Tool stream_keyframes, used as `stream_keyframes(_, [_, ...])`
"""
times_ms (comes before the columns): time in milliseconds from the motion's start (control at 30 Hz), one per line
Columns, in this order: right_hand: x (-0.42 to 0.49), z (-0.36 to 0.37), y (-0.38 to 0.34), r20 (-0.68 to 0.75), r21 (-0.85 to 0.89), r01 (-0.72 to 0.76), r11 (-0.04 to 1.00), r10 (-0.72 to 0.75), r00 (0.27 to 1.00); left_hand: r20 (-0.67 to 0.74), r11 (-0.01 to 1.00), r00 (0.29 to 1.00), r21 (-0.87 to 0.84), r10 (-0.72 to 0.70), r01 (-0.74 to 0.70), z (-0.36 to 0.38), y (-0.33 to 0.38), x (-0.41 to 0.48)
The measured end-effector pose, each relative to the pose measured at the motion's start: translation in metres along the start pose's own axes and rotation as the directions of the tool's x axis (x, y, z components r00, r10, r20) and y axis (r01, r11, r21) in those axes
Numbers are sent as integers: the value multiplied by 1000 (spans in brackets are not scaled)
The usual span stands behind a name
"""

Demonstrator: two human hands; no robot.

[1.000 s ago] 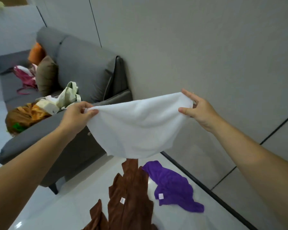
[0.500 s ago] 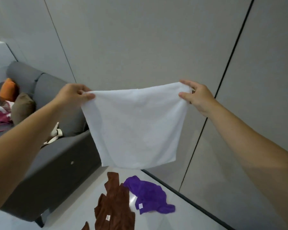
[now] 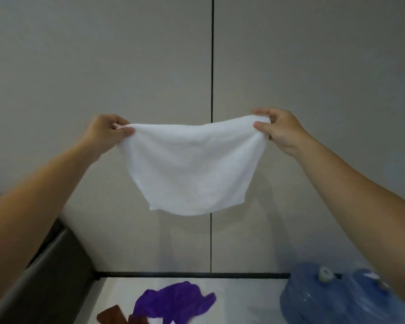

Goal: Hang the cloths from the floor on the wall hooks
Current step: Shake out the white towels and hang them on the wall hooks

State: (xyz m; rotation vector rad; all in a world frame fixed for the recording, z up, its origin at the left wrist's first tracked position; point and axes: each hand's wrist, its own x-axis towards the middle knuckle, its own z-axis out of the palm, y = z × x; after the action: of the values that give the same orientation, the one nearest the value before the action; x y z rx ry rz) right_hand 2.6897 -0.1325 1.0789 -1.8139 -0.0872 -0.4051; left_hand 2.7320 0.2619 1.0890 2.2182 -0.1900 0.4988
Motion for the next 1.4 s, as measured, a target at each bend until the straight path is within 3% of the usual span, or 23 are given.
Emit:
stream_keyframes(300, [-104,-129,-37,-313,-55,-69,996,48,949,160,949,978,-305,137,-83,85,103,-5])
stream_keyframes(467, [-187,-212,-47,-444,-95,-117,989,63,894,273,917,924,-365,269,-159,142,185,-44])
stream_keyframes(633, [-296,-303,-63,-544,-209,-217,953,71,836,323,864,826,-374,463,-338,205,275,-110])
stream_keyframes(867, [-470,-414,-103,-682,-298,-353,887,61,729,357,780,707,-425,611,-459,282,412,-240])
stream_keyframes(1100, [-642,-487,-161,-773,-363,-476,801,26,634,363,691,619,-571,696,-443,315,539,-389])
stream_keyframes(1233, [-734,-508,-192,-846,-368,-518,772,-48,531,378,597,493,-678,784,-429,330,603,-471])
stream_keyframes(1400, [-842,-527,-215,-948,-282,-629,724,-109,300,353,439,269,-794,896,-420,353,678,-573])
